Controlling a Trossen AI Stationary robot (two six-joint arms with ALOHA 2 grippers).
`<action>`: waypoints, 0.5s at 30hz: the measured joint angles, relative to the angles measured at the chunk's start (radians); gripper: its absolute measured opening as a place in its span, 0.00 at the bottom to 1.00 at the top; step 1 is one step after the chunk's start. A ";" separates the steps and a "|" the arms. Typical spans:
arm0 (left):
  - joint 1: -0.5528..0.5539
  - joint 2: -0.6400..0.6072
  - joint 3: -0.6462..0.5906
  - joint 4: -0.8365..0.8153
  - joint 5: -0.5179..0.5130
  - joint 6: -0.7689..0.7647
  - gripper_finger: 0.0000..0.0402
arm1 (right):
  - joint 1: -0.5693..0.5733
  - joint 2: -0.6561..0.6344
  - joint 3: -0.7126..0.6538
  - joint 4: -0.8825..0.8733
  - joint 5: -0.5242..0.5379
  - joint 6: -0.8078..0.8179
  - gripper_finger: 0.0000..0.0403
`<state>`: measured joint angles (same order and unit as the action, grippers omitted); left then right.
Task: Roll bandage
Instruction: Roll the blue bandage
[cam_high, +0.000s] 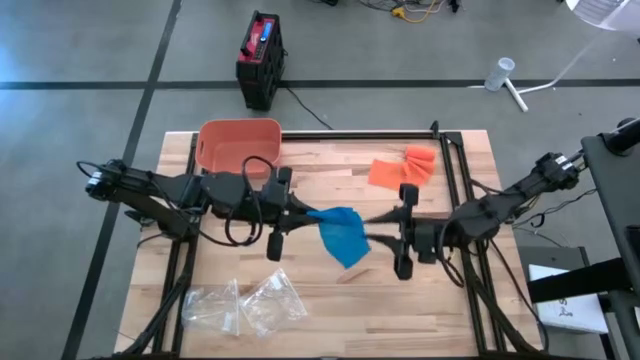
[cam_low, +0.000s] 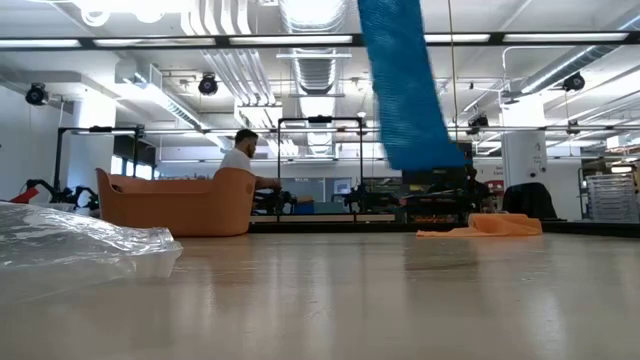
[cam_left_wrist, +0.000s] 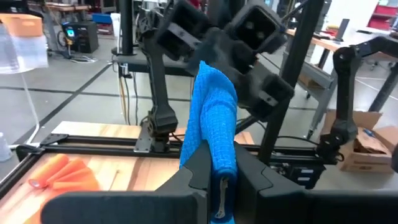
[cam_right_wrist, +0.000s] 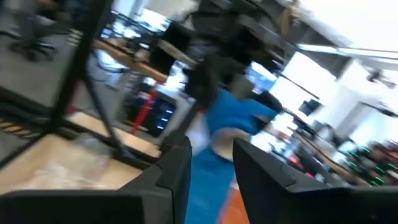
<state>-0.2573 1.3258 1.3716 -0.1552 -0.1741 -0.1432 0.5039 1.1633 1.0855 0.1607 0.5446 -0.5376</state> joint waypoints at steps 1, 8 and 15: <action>0.000 0.002 0.000 0.004 0.000 0.001 0.05 | -0.002 0.000 0.000 0.002 0.009 0.000 0.28; -0.001 0.010 -0.002 0.036 0.000 -0.006 0.05 | -0.003 0.003 0.000 0.014 -0.002 -0.016 0.31; 0.003 0.010 -0.002 0.057 0.004 -0.209 0.05 | -0.006 0.032 0.000 0.025 0.007 -0.166 0.30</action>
<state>-0.2546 1.3354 1.3701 -0.0980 -0.1697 -0.3522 0.4976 1.1953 1.0855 0.1860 0.5517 -0.7031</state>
